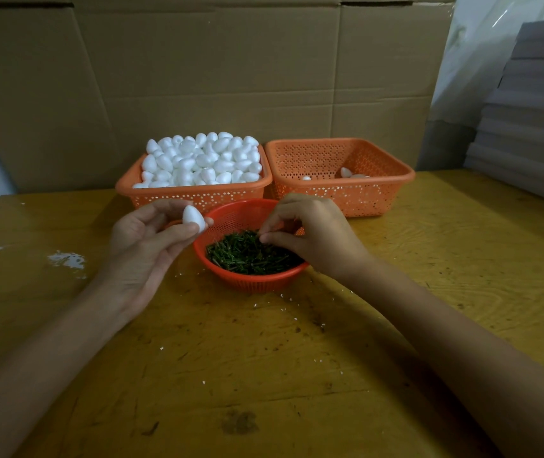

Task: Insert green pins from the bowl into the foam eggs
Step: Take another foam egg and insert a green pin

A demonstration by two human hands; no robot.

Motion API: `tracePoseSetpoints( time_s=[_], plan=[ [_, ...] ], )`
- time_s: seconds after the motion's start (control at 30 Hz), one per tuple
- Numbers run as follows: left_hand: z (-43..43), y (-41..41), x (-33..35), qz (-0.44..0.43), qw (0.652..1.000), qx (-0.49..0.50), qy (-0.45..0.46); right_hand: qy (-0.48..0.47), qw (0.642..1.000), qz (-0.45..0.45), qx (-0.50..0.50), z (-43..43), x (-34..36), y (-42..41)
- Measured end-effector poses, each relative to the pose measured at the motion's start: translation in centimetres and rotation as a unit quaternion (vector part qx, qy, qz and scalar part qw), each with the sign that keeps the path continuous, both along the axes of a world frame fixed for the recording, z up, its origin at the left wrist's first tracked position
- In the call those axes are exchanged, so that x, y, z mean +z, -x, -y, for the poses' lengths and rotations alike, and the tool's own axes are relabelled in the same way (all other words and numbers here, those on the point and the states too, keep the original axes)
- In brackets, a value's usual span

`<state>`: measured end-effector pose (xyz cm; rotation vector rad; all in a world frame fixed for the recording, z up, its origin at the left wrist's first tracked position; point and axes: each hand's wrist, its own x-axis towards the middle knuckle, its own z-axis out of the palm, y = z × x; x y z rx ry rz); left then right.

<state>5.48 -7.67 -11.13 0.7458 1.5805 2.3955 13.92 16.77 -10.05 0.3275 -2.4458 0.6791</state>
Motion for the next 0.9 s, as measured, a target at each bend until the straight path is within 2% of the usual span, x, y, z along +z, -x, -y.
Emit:
tracePoseSetpoints(
  time_s=[0.17, 0.33, 0.53, 0.9],
  plan=[
    [0.1, 0.0, 0.2, 0.013, 1.000, -0.005, -0.013, -0.028, 0.999, -0.019, -0.025, -0.1, 0.1, -0.3],
    [0.1, 0.0, 0.2, 0.014, 1.000, 0.003, -0.011, 0.064, 0.997, -0.030, -0.024, 0.5, 0.6, -0.7],
    [0.0, -0.6, 0.6, -0.025, 1.000, 0.008, 0.002, 0.152, 0.987, -0.032, 0.040, 1.8, 1.1, -1.5],
    [-0.4, -1.1, 0.4, -0.029, 0.999, 0.006, 0.016, 0.153, 0.983, -0.060, 0.081, 2.5, 0.9, -1.6]
  ],
)
